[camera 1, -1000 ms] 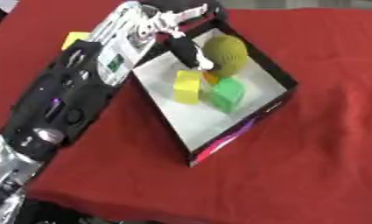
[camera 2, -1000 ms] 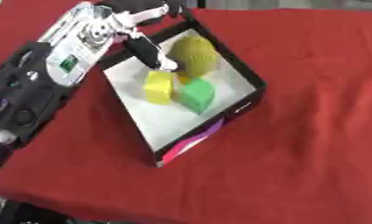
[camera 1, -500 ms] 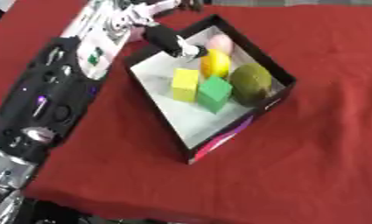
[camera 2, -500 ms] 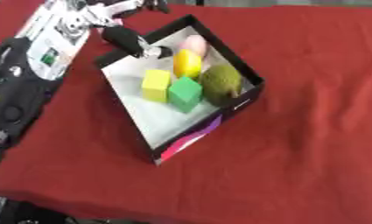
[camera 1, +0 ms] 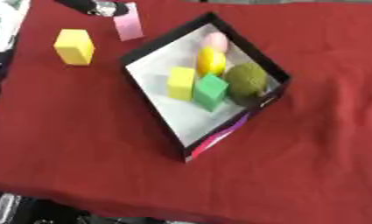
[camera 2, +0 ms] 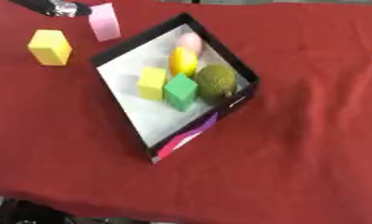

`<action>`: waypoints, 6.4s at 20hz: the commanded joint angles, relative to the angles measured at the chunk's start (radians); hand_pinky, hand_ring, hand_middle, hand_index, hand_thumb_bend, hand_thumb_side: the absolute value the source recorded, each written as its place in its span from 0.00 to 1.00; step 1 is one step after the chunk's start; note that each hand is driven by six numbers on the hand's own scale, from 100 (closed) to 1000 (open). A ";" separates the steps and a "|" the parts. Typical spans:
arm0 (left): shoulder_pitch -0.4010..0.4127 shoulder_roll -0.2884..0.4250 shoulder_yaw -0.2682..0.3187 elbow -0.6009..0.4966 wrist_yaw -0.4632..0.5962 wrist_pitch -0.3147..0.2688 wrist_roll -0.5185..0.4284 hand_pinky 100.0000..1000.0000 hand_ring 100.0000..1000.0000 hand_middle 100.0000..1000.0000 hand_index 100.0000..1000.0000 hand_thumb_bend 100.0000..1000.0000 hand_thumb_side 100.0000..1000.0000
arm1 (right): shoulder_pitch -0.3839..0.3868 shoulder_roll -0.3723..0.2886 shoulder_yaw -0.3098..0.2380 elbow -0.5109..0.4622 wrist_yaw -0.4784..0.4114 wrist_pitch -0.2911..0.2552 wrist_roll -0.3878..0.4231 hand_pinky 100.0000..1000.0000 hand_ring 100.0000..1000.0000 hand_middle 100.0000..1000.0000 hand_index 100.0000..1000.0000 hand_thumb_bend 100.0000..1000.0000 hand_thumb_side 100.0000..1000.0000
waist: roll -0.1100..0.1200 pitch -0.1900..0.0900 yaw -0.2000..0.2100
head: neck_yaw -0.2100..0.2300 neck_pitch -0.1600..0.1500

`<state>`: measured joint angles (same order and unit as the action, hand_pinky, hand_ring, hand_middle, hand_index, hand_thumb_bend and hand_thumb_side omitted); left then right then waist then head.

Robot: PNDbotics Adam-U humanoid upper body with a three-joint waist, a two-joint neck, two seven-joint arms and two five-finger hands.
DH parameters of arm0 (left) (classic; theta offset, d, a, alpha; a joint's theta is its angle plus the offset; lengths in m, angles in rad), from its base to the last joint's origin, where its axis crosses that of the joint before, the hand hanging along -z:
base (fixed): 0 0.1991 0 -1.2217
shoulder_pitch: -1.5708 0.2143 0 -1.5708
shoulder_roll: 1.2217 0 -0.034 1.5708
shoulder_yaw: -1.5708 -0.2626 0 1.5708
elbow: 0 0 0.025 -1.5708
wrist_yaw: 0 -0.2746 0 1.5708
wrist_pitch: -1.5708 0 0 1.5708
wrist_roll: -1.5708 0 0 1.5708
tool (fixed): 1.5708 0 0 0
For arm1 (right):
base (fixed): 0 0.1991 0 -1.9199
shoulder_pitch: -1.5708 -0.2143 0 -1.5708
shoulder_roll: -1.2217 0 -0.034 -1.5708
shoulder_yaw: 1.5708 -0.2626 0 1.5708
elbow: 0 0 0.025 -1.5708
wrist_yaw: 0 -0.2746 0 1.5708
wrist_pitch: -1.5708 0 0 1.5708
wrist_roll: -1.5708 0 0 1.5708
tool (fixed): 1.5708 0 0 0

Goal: Pick up objects on the table and place them in the box.

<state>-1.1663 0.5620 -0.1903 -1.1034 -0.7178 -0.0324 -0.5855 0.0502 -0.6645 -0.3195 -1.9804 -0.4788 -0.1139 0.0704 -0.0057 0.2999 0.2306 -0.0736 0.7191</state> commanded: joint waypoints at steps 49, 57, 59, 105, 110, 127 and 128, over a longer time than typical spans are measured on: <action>-0.045 0.210 -0.008 0.187 0.031 -0.365 -0.321 0.93 0.95 0.82 0.86 0.77 0.47 | -0.046 0.025 0.014 -0.020 0.118 0.008 0.017 0.93 0.63 0.60 0.86 0.00 0.47 | -0.003 0.068 -0.096 | 0.034 -0.109; -0.052 0.205 0.006 0.182 0.002 -0.359 -0.321 0.94 0.95 0.82 0.86 0.79 0.45 | -0.049 0.034 0.017 -0.020 0.132 0.015 0.021 0.93 0.62 0.59 0.86 0.00 0.47 | -0.003 0.075 -0.099 | 0.040 -0.115; -0.053 0.203 0.008 0.186 -0.004 -0.359 -0.321 0.94 0.95 0.82 0.86 0.79 0.45 | -0.050 0.035 0.017 -0.020 0.134 0.015 0.021 0.93 0.62 0.59 0.86 0.00 0.47 | -0.003 0.077 -0.101 | 0.042 -0.118; -0.083 0.157 0.117 0.308 -0.237 -0.276 -0.227 0.89 0.92 0.79 0.82 0.62 0.00 | -0.060 0.101 0.031 -0.020 0.247 0.056 0.018 0.93 0.62 0.59 0.86 0.00 0.45 | -0.005 0.126 -0.126 | 0.077 -0.134; -0.084 0.149 0.118 0.312 -0.238 -0.259 -0.208 0.87 0.90 0.76 0.79 0.55 0.00 | -0.062 0.107 0.033 -0.020 0.255 0.062 0.019 0.93 0.62 0.59 0.86 0.00 0.45 | -0.005 0.128 -0.129 | 0.078 -0.136; -0.146 0.057 0.043 -0.028 -0.031 -0.242 -0.034 0.57 0.56 0.40 0.40 0.14 0.00 | -0.054 0.086 0.020 -0.020 0.217 0.037 0.013 0.93 0.62 0.59 0.86 0.00 0.46 | -0.004 0.108 -0.128 | 0.074 -0.111; -0.164 0.021 0.023 -0.057 0.000 -0.236 -0.051 0.57 0.56 0.39 0.40 0.14 0.00 | -0.057 0.080 0.018 -0.020 0.205 0.034 0.013 0.93 0.62 0.59 0.86 0.00 0.47 | -0.005 0.105 -0.128 | 0.076 -0.109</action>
<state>-1.3042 0.5950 -0.1524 -1.0998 -0.7691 -0.2699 -0.6241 -0.0045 -0.5484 -0.2868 -1.9804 -0.2602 -0.0726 0.0844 -0.0112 0.4396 0.1027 0.0021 0.6074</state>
